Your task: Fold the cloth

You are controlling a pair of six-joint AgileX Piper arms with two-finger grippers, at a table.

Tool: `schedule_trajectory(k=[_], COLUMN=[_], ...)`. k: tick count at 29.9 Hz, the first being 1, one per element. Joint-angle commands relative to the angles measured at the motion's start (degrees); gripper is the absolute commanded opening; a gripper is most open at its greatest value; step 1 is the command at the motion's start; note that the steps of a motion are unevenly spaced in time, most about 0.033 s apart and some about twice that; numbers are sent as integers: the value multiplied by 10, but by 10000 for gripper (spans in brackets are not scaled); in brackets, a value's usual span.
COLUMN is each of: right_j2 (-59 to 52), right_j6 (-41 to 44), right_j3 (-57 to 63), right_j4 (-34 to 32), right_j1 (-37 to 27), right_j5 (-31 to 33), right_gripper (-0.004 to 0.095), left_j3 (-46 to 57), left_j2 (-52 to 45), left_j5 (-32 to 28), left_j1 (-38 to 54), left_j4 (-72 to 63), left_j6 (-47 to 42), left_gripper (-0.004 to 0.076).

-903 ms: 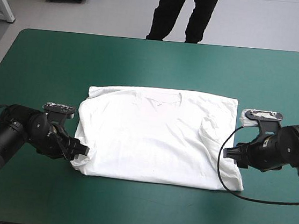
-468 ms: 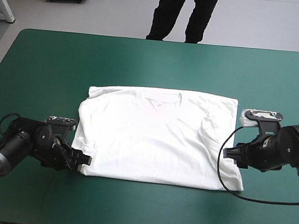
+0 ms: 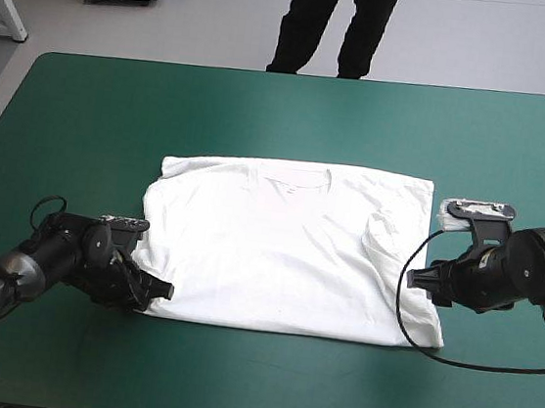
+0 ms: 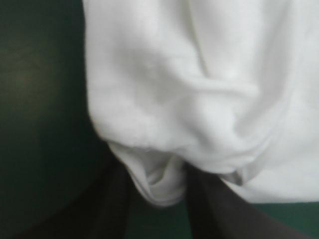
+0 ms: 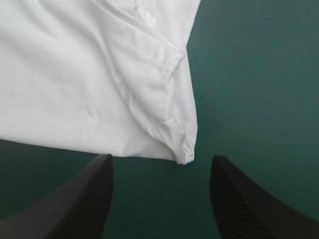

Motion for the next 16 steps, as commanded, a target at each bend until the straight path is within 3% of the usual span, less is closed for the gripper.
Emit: schedule_trajectory(k=[1, 11, 16], right_j2=[-13, -7, -7], right_j6=[7, 70, 76], right_j3=[-13, 19, 107], right_j4=[-2, -18, -16], right_j1=[-1, -1, -1], right_j5=[1, -20, -85], right_gripper=[554, 554, 554], left_j3=[2, 2, 2], left_j2=[15, 14, 14], left_j5=[-33, -32, -28], left_j1=[-1, -1, -1], left_j4=[-14, -12, -12], left_j6=[8, 13, 28], left_gripper=[3, -9, -9])
